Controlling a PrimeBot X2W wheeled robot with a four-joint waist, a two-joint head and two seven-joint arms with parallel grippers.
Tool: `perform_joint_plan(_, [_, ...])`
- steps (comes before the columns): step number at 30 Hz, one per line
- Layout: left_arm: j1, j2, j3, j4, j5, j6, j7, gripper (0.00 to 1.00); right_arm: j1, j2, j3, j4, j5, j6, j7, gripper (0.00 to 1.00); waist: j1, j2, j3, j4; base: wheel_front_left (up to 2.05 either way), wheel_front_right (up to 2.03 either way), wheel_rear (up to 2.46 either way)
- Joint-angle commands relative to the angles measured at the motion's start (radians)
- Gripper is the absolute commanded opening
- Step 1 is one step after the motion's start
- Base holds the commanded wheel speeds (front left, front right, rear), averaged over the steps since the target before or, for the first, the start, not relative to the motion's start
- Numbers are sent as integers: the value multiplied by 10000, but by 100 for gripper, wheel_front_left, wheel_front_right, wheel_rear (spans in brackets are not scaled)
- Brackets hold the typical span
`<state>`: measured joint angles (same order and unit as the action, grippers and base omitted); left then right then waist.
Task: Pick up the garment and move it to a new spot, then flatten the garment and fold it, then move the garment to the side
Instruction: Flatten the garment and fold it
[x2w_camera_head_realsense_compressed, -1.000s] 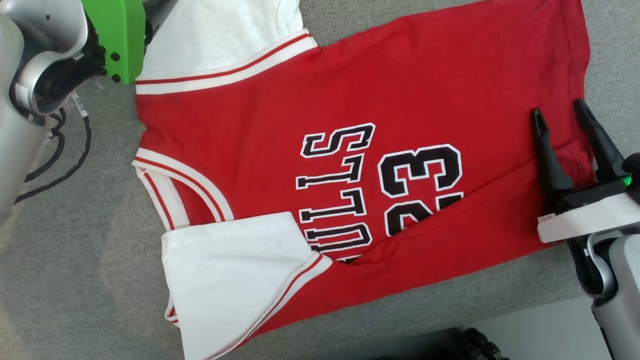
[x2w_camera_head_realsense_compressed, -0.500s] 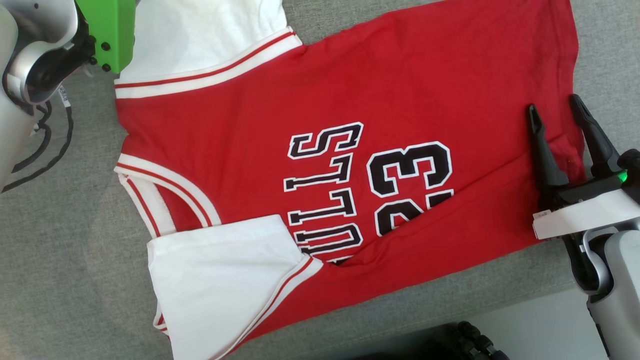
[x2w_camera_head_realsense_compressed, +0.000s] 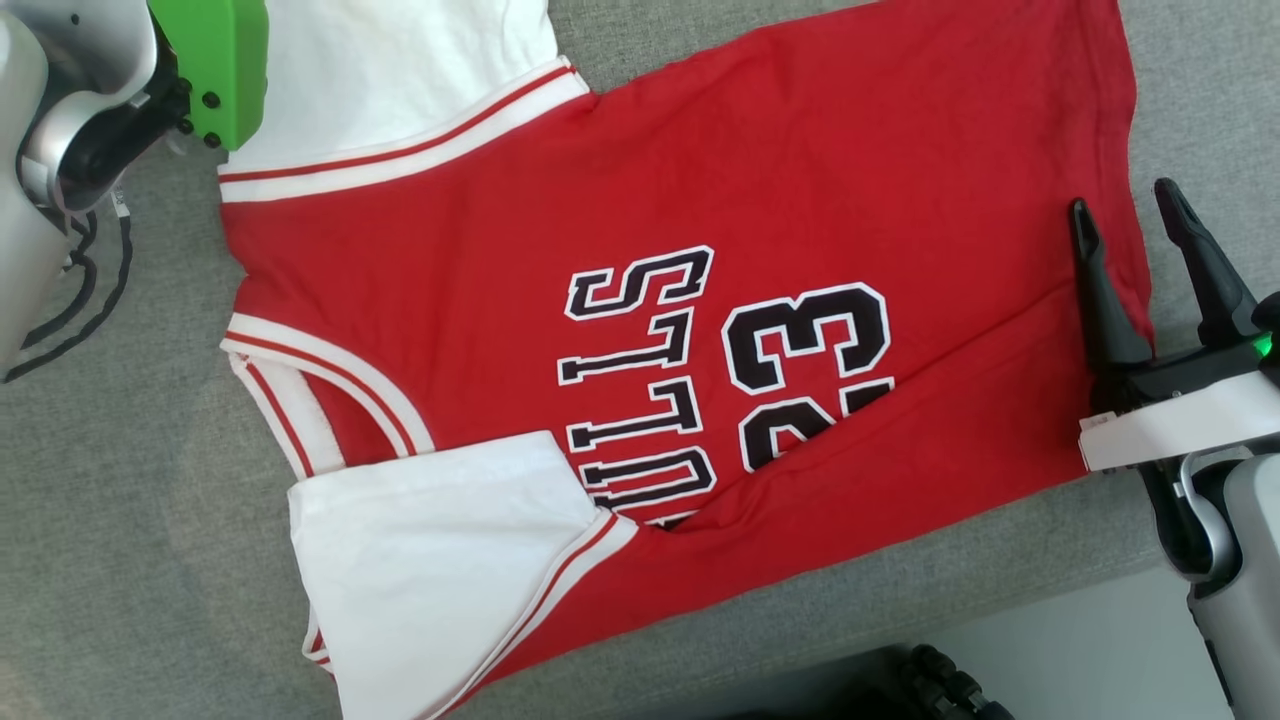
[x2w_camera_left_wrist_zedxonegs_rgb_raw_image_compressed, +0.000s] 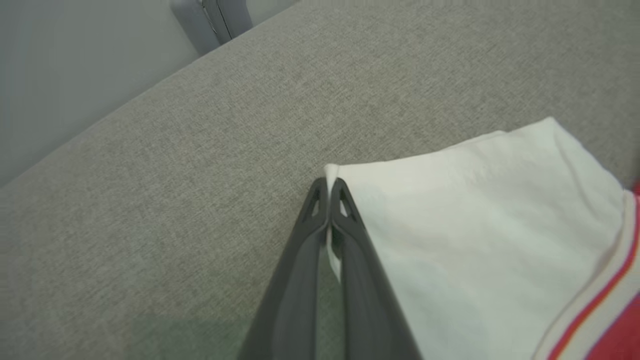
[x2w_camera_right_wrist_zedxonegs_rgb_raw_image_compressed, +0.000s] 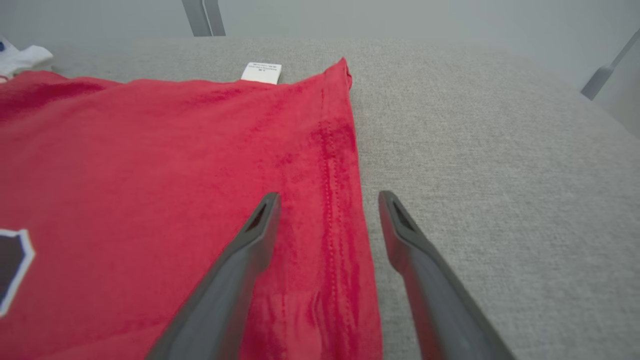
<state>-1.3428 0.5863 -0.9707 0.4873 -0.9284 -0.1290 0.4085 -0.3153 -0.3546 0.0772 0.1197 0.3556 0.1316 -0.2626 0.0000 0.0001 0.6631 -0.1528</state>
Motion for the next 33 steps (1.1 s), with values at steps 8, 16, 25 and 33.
perform_joint_plan(8, [245,147,-559,-438,-618,-23,-393,0,-1725,-729,1285,1022,1364,-19,639,100,0,-1,-971,267,0,0,0])
perform_joint_plan(16, [441,372,-1016,-1293,-1138,-23,-335,0,-4173,-899,1524,3104,2012,-19,3906,100,0,-1,-1323,710,0,0,0])
perform_joint_plan(25, [347,651,-1294,-1848,-1431,-23,-322,0,-5869,-782,1618,4716,1827,-19,6504,100,0,-1,-1355,1048,0,0,0])
perform_joint_plan(33, [291,667,-1483,-1916,-1522,-23,-394,0,-6400,-811,1671,5284,1597,-17,7082,100,0,-1,-1321,1171,0,0,0])
